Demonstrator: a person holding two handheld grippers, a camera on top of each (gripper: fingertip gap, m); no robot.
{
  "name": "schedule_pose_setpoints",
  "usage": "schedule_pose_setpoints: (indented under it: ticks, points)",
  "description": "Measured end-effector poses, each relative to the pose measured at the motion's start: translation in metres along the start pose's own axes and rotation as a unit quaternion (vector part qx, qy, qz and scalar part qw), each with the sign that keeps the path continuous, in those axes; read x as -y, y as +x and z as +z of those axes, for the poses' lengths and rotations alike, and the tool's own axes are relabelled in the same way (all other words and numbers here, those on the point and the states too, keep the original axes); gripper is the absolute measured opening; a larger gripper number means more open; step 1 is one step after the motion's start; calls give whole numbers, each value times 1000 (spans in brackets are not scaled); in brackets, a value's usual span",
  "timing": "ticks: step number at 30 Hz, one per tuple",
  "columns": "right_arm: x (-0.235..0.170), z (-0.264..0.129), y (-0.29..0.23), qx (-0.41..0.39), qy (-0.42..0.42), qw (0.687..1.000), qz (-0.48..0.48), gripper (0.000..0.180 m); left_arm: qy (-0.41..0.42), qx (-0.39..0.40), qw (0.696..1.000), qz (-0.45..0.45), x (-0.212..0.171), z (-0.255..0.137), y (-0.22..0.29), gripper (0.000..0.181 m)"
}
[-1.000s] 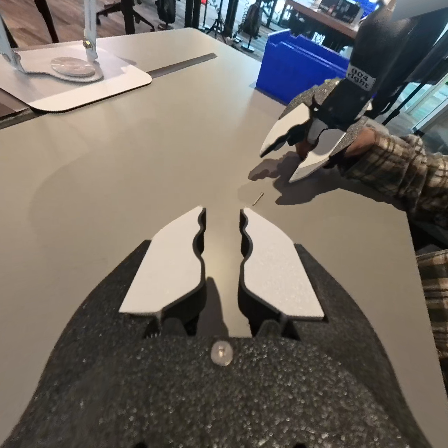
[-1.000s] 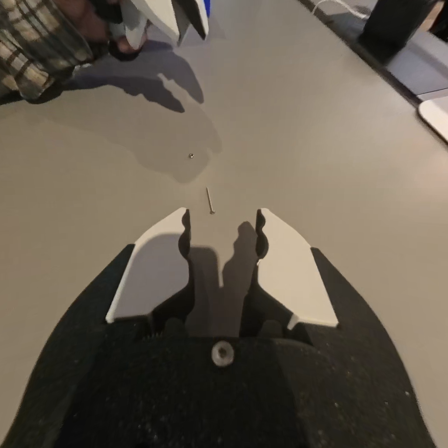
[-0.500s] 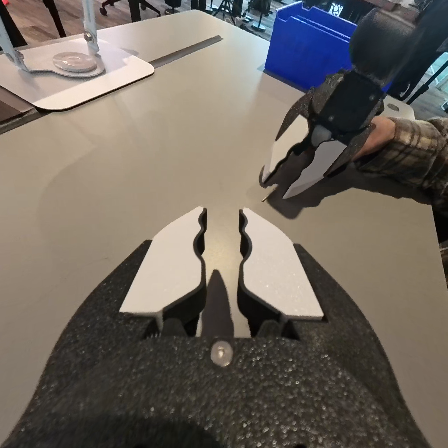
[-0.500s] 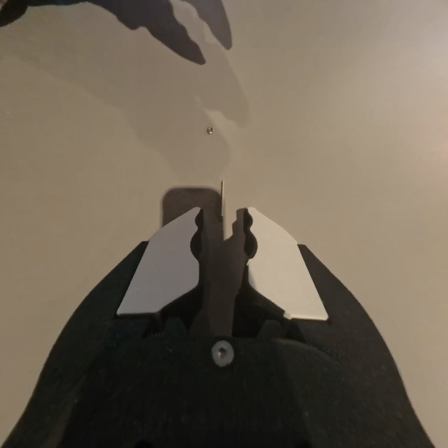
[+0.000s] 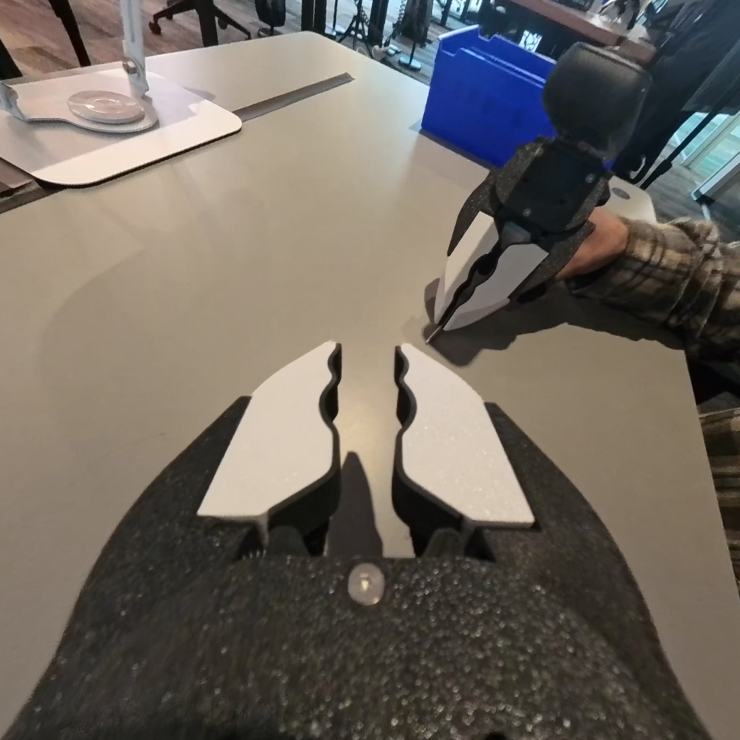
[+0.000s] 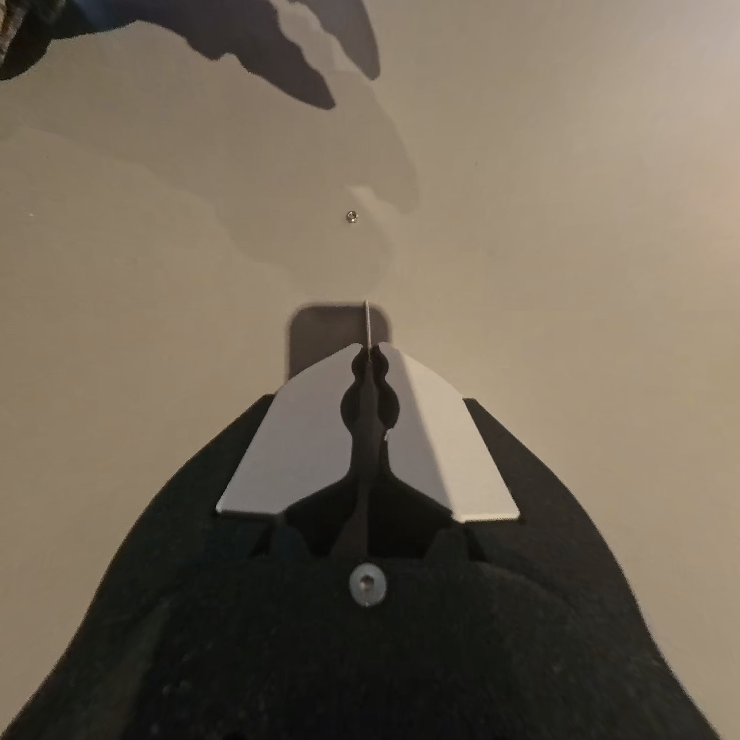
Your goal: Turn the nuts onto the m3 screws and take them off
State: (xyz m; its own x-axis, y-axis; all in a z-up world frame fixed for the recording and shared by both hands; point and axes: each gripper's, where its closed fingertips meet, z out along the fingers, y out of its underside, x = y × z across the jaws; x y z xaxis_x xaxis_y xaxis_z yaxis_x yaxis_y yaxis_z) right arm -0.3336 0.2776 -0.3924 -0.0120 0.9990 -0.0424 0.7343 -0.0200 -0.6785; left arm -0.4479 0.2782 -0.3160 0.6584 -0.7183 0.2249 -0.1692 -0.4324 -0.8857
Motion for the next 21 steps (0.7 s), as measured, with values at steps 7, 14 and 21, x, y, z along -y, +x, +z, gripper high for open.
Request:
schedule_pose_setpoints:
  ticks: [7,14,21]
  points:
    - [10,-9,3,9,54,998,33,2,73,-57,995,-45,17,-6,6,27]
    - [36,-35,15,13,163,983,78,2,129,-89,986,-60,31,-7,9,45]
    - [80,-66,15,53,332,934,119,2,209,-158,962,-72,75,0,31,41]
